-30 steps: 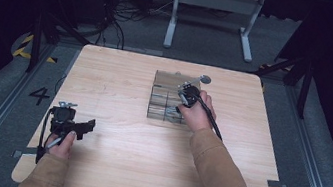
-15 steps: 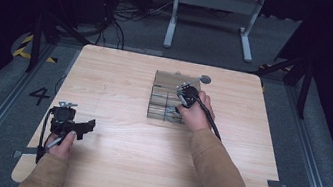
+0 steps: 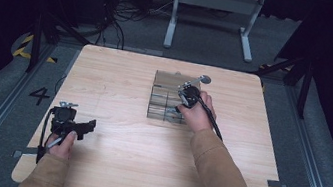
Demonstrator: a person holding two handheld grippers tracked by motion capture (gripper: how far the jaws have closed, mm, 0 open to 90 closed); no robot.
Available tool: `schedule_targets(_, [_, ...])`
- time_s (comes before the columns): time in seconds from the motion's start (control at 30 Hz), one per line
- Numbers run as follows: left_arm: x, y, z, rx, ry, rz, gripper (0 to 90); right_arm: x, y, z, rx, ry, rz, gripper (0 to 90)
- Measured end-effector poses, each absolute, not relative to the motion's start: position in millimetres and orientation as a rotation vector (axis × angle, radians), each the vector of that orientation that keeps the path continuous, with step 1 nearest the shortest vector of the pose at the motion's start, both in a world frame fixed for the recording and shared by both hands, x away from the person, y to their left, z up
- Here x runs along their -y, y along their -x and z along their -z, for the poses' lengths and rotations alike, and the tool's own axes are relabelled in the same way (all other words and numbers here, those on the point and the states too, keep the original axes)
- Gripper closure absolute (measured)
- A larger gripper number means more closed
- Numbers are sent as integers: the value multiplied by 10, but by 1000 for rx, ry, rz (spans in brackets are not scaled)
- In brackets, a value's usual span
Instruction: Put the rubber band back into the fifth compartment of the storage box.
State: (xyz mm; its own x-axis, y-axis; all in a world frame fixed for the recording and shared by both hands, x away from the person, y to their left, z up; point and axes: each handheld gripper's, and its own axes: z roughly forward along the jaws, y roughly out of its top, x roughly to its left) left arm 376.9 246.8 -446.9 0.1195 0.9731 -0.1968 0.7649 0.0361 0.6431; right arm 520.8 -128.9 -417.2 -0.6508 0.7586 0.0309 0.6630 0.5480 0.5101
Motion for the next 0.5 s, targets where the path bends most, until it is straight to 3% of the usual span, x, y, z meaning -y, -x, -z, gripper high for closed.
schedule_targets(0.17, [-2468, -3769, 4468, -1692, -1771, -425, 159, 1307, -5195, 4142, -2568, -1186, -759, 762])
schedule_targets(0.5, [-2464, -3772, 4468, -1692, -1772, -423, 159, 1353, -5137, 4035, -2553, -1173, -800, 750])
